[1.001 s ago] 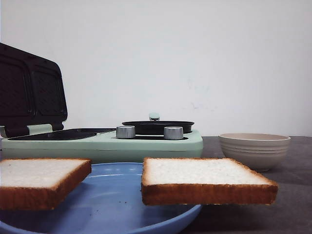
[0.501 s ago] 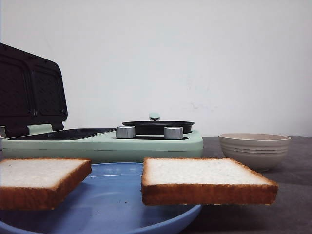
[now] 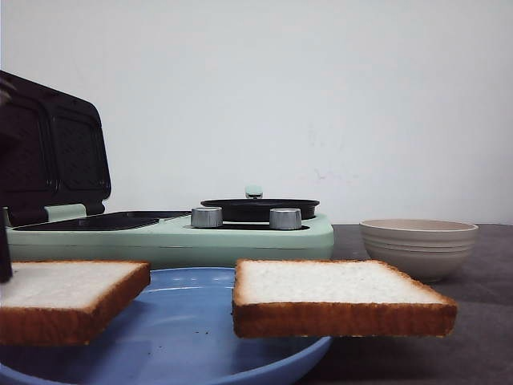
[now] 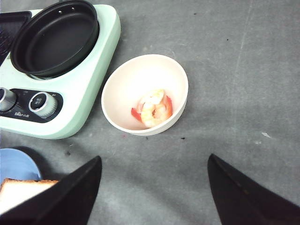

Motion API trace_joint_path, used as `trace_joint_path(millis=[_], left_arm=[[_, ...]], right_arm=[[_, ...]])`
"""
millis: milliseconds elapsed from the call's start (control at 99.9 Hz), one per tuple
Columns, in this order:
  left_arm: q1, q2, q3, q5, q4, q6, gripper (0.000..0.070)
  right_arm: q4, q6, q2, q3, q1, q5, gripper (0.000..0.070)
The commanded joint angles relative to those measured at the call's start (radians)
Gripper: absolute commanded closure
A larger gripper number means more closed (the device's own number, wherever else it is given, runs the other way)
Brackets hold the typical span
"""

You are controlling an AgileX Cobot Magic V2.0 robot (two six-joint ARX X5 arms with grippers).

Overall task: Make breakfast with bread and shrimp
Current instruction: 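Lower the left gripper onto the bread slice nearest it and grasp its edge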

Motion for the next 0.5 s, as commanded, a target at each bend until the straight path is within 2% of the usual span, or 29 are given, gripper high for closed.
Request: trace_joint_path(millis=[0,110,270,370,491], left_arm=[[-0.016,0.020,0.015,0.008,0.021,-0.005,0.0266],[-0.038,0.024,0.015,0.008,0.062,-0.029,0.0297],[-0.048,0.024,0.015,0.008,0.096,-0.051,0.0562],[-0.048,0.024,0.015,0.007,0.094,-0.050,0.0700],[-0.048,0.019,0.016,0.007,0.094,-0.040,0.0697]], right_arm=[[0.003,-0.012,0.006,0.016,0.000,-0.002,0.0254],[0.001,-0.011,0.006,0.016,0.000,-0.002,0.0254],[-0.003,-0.012,0.006,0.016,0.000,-0.002,0.0254],[-0.003,-0.012,0.007,0.016,0.000,-0.002,0.0254],[-0.003,-0.012,0.007,0.016,0.000,-0.002,0.0254]])
